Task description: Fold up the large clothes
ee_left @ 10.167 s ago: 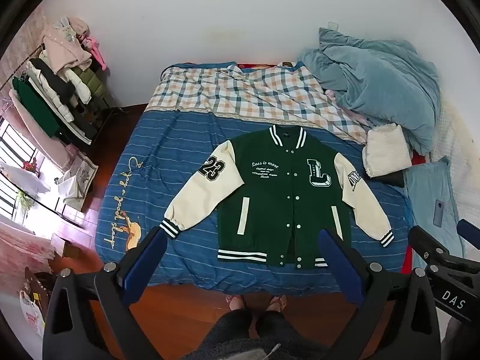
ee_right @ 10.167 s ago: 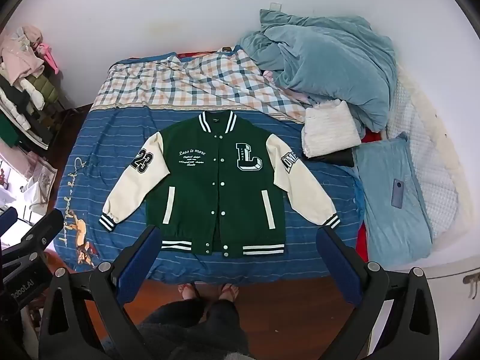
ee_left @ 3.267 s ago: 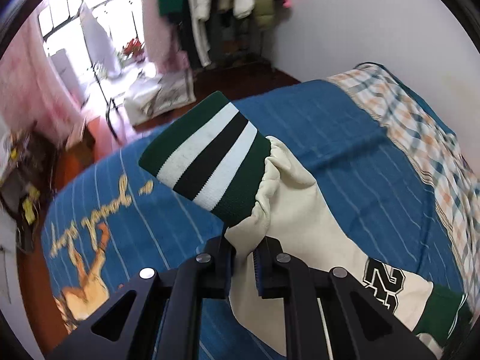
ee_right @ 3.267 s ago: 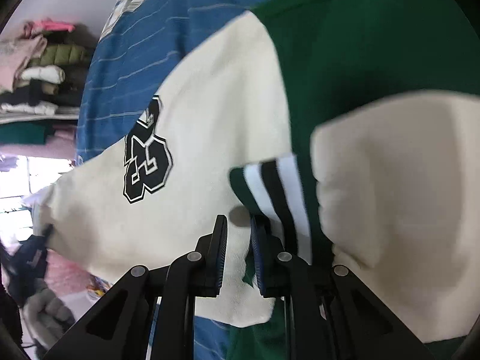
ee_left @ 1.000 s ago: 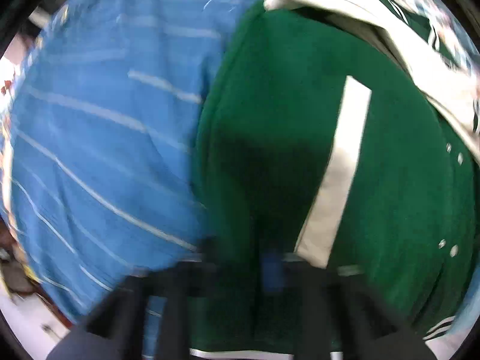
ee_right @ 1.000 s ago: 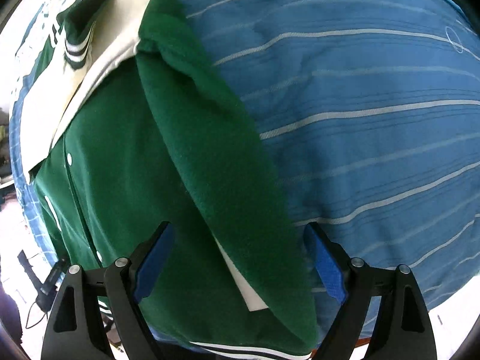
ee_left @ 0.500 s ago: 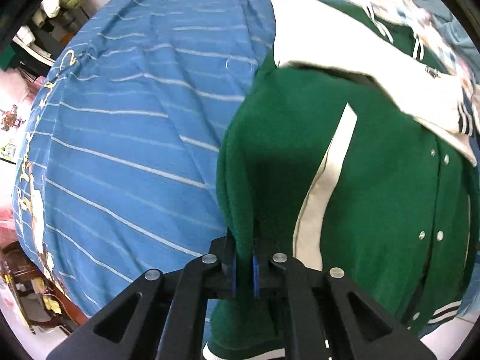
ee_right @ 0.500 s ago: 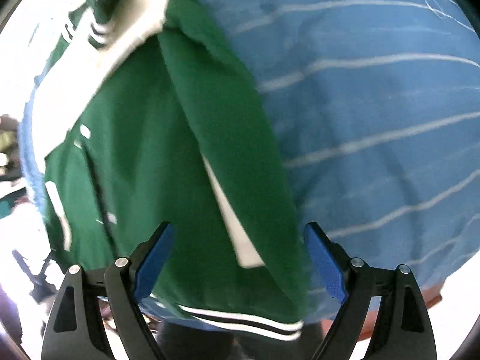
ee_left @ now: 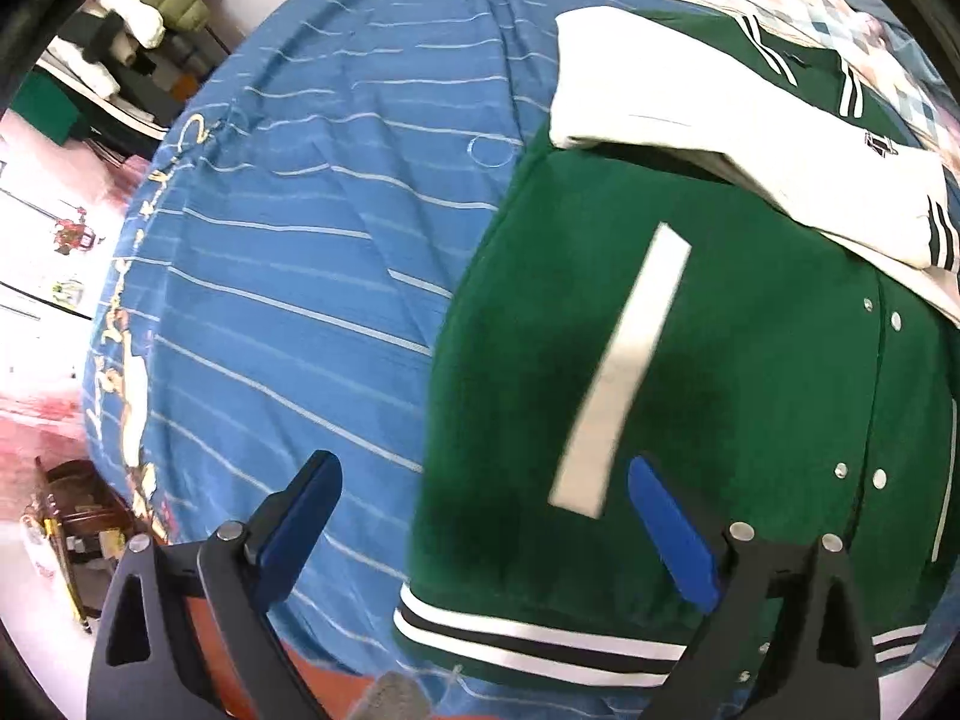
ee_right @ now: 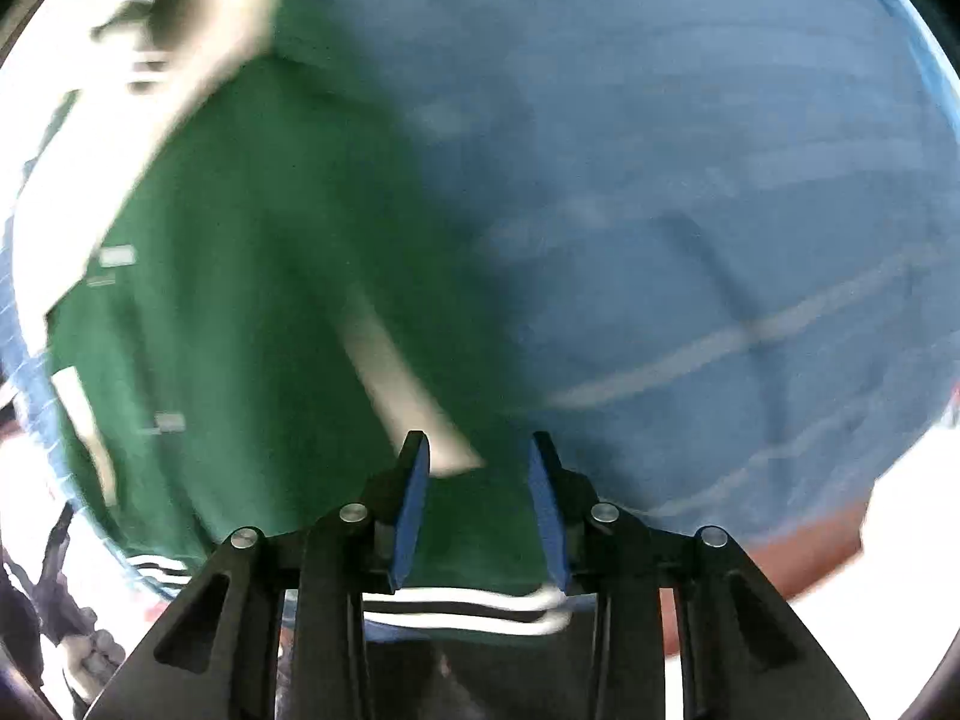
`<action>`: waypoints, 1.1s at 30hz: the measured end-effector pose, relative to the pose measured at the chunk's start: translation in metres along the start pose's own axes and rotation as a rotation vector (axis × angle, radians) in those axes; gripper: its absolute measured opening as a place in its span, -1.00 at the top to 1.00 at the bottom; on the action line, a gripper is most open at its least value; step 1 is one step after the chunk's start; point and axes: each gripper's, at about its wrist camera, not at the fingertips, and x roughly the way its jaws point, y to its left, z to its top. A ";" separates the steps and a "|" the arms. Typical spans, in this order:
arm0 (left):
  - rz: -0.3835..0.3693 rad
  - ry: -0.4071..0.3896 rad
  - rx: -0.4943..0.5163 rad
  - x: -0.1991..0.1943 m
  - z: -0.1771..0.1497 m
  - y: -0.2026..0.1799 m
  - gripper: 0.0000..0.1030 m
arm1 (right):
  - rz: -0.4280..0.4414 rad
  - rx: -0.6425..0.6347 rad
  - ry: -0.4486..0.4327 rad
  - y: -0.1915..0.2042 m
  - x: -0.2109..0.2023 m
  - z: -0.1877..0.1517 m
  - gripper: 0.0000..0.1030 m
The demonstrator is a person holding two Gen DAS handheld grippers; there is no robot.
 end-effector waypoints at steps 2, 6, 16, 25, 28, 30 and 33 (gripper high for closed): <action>0.038 0.005 0.031 0.005 -0.001 -0.012 -0.90 | 0.092 -0.068 -0.022 0.040 -0.006 -0.009 0.07; 0.090 0.029 0.108 0.017 -0.022 -0.054 -0.90 | 0.246 -0.127 0.121 0.117 0.047 -0.029 0.01; 0.067 0.100 0.163 0.075 -0.050 -0.076 -0.99 | 0.059 -0.231 0.116 0.188 0.085 -0.069 0.79; -0.009 0.088 0.132 0.090 -0.038 -0.062 -1.00 | 0.276 -0.261 0.333 0.149 0.069 -0.056 0.37; 0.040 0.099 0.136 0.068 -0.018 -0.059 -1.00 | 0.285 -0.213 0.143 0.091 0.002 -0.013 0.08; 0.035 0.039 0.132 0.046 -0.003 -0.065 -1.00 | 0.201 -0.182 0.006 0.057 -0.033 0.018 -0.05; -0.015 -0.037 0.148 0.023 0.028 -0.107 -1.00 | 0.048 -0.198 -0.125 0.011 -0.053 0.067 -0.05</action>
